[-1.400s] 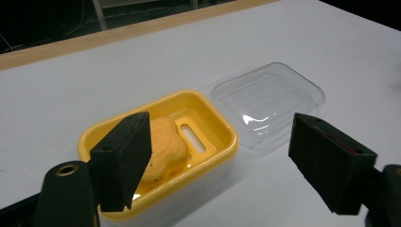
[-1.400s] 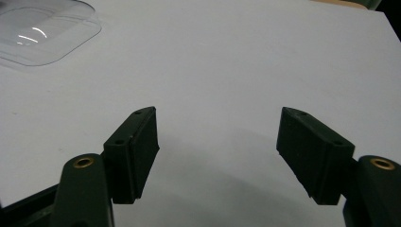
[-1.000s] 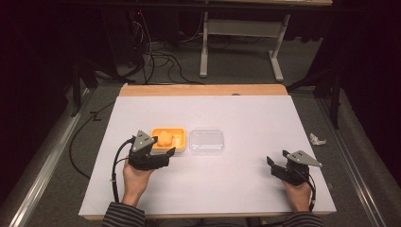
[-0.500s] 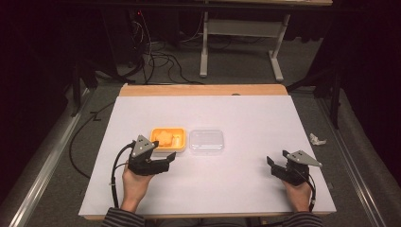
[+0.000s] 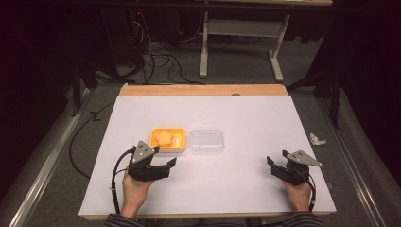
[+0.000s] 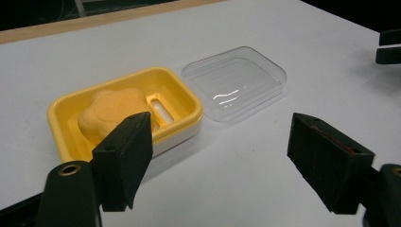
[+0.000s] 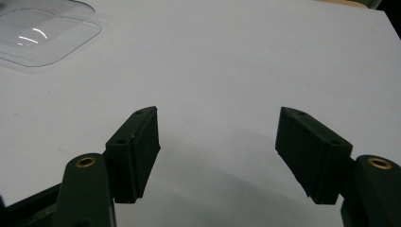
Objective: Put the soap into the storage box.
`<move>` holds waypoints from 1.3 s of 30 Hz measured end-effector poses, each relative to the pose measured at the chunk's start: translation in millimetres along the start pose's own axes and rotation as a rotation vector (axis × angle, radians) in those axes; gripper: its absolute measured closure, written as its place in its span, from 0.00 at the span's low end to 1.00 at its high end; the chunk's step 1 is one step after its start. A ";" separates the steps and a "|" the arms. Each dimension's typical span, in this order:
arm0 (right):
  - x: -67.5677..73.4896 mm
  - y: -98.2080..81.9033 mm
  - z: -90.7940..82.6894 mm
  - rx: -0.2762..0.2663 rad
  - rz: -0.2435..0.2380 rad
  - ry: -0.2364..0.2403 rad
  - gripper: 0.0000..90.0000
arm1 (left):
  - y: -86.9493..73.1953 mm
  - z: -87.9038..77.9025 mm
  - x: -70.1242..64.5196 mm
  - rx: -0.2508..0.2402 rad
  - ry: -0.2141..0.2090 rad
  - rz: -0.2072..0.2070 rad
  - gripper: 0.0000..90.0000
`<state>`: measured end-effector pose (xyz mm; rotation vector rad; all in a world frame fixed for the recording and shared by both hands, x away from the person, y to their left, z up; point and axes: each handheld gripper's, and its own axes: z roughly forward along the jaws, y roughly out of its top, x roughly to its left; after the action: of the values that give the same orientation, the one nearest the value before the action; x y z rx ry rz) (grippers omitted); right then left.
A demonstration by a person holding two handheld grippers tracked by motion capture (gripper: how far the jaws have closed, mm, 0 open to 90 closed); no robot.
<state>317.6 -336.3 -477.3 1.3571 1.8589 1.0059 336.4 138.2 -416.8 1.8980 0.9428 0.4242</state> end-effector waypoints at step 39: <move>0.4 0.1 0.0 0.002 -0.003 0.000 0.35 | -25.1 15.1 3.8 0.059 -0.015 -0.028 0.30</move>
<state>317.5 -335.9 -477.2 1.3556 1.8622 1.0026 337.4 138.6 -446.3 1.9366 0.9799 0.3687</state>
